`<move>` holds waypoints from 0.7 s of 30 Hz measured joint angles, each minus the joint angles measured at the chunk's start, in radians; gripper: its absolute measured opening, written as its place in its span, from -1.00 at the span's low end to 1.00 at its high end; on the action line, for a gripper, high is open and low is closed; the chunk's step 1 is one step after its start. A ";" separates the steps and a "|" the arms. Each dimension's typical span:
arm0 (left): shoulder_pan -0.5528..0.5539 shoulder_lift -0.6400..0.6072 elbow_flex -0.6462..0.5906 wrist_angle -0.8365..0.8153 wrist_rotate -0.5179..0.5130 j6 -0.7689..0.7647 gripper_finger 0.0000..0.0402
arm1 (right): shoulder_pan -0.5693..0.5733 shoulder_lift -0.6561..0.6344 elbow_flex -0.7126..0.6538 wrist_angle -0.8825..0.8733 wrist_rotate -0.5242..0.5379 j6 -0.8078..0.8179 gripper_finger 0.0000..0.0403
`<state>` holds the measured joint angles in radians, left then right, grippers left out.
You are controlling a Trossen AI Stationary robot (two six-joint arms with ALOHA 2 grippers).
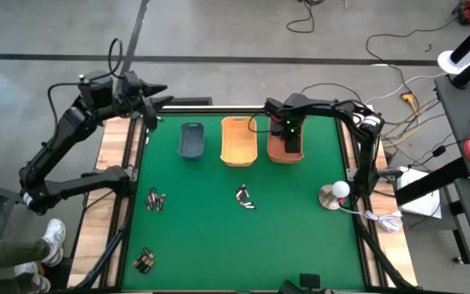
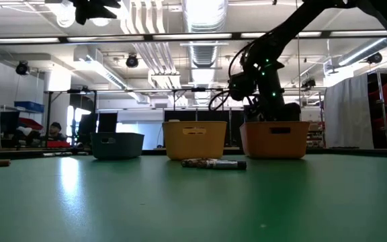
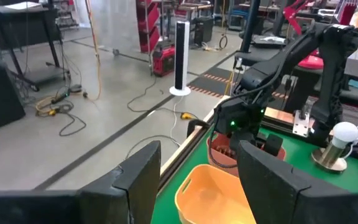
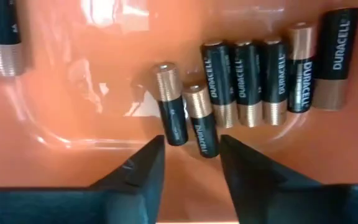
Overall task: Sort batteries
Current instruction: Put the silver battery into the yellow container
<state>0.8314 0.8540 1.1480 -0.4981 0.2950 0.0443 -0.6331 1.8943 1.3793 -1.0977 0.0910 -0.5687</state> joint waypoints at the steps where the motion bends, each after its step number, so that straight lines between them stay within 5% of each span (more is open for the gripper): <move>1: 0.000 0.002 0.005 0.000 0.000 0.002 -0.05 | 0.001 -0.004 0.000 -0.001 -0.002 0.008 -0.20; 11: 0.000 -0.005 0.049 -0.102 -0.001 0.051 -0.05 | 0.038 -0.020 -0.012 -0.106 -0.036 0.001 0.08; 21: 0.000 -0.074 0.091 -0.235 0.001 0.099 -0.05 | 0.054 -0.047 0.014 -0.178 0.095 0.031 0.09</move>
<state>0.8314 0.7796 1.2388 -0.7330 0.2962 0.1428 -0.5786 1.8477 1.3929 -1.2760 0.1856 -0.5374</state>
